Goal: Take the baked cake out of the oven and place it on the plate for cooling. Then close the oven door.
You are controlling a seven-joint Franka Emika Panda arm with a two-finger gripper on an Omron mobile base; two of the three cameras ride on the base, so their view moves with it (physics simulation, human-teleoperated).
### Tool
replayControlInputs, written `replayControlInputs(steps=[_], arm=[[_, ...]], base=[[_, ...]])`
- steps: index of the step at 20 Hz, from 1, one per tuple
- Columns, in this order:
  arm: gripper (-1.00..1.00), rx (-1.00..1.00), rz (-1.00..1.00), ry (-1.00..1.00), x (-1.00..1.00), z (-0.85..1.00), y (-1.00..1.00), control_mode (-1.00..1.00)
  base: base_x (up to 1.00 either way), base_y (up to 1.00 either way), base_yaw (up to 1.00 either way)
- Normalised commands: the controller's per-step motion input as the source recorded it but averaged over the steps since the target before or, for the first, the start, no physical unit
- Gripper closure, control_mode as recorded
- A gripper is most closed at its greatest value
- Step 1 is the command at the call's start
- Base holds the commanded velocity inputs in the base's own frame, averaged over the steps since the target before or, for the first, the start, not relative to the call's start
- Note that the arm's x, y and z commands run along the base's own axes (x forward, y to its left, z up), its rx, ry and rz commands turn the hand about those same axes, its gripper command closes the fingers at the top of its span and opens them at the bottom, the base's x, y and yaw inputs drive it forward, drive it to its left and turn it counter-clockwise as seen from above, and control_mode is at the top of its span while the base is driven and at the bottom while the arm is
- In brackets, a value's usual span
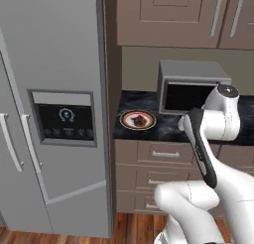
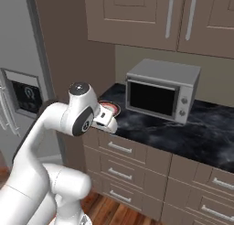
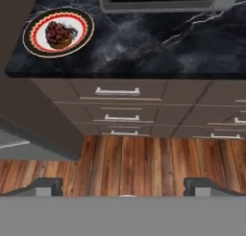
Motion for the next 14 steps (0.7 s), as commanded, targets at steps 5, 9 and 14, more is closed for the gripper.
replayControlInputs(steps=[5, 9, 14], arm=[[-1.00, 0.00, 0.00, 0.00, 0.00, 0.00, 0.00, 1.00], [-1.00, 0.00, 0.00, 0.00, 0.00, 0.00, 0.00, 1.00], [-1.00, 0.00, 0.00, 0.00, 0.00, 0.00, 0.00, 1.00]], base=[[-0.94, 0.70, 0.24], [-0.42, 0.98, 0.73], [-0.08, 0.68, 0.81]])
